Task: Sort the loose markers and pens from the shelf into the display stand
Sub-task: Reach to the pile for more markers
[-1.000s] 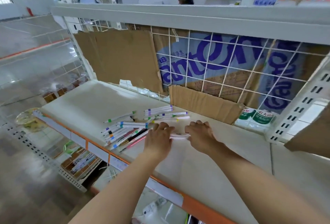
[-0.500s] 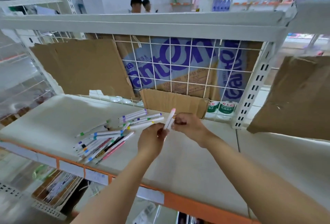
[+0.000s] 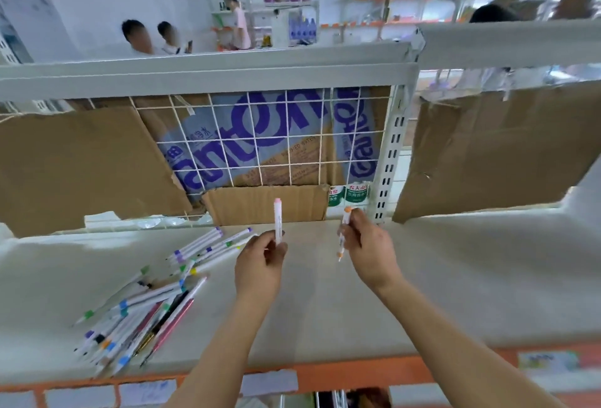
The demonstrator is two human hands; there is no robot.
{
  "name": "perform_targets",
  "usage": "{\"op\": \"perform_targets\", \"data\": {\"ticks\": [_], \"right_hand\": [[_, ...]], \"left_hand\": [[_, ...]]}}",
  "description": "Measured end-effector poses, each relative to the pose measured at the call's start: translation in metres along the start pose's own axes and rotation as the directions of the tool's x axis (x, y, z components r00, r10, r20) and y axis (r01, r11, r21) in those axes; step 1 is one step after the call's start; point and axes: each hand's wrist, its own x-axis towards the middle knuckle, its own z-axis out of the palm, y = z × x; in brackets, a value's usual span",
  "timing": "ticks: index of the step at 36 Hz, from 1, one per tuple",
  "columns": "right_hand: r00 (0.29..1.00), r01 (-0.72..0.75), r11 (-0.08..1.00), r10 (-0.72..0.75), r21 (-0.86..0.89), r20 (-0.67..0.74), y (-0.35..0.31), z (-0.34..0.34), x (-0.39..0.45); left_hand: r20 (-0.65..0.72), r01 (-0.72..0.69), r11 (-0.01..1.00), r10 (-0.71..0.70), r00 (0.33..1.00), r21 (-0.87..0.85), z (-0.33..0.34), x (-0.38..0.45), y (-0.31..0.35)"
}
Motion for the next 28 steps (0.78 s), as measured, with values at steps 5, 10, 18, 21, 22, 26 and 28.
{"op": "perform_targets", "data": {"ticks": [5, 10, 18, 21, 22, 26, 28], "right_hand": [[0.986, -0.059, 0.998, 0.06, 0.009, -0.153, 0.01, -0.03, -0.025], [0.945, -0.152, 0.988, 0.145, -0.002, -0.293, 0.02, -0.059, -0.054], [0.854, -0.33, 0.936, 0.241, -0.122, -0.461, 0.039, -0.108, -0.097], [0.803, -0.423, 0.886, 0.27, -0.19, -0.532, 0.044, -0.128, -0.114], [0.785, -0.445, 0.874, 0.276, -0.195, -0.555, 0.047, -0.136, -0.12], [0.738, -0.485, 0.856, 0.29, -0.18, -0.609, 0.061, -0.167, -0.145], [0.724, -0.5, 0.846, 0.291, -0.186, -0.625, 0.07, -0.185, -0.159]], "left_hand": [[0.074, -0.058, 0.994, 0.065, 0.995, -0.098, 0.007, -0.006, -0.001], [0.142, -0.082, 0.975, 0.113, 0.983, -0.205, 0.022, -0.017, 0.007], [0.297, -0.193, 0.956, 0.254, 0.921, -0.22, 0.058, -0.037, 0.03], [0.32, -0.231, 0.944, 0.3, 0.899, -0.237, 0.075, -0.048, 0.044], [0.325, -0.249, 0.937, 0.322, 0.889, -0.246, 0.081, -0.052, 0.05], [0.36, -0.314, 0.914, 0.392, 0.847, -0.257, 0.106, -0.072, 0.076], [0.382, -0.308, 0.909, 0.4, 0.833, -0.28, 0.124, -0.082, 0.089]]}}
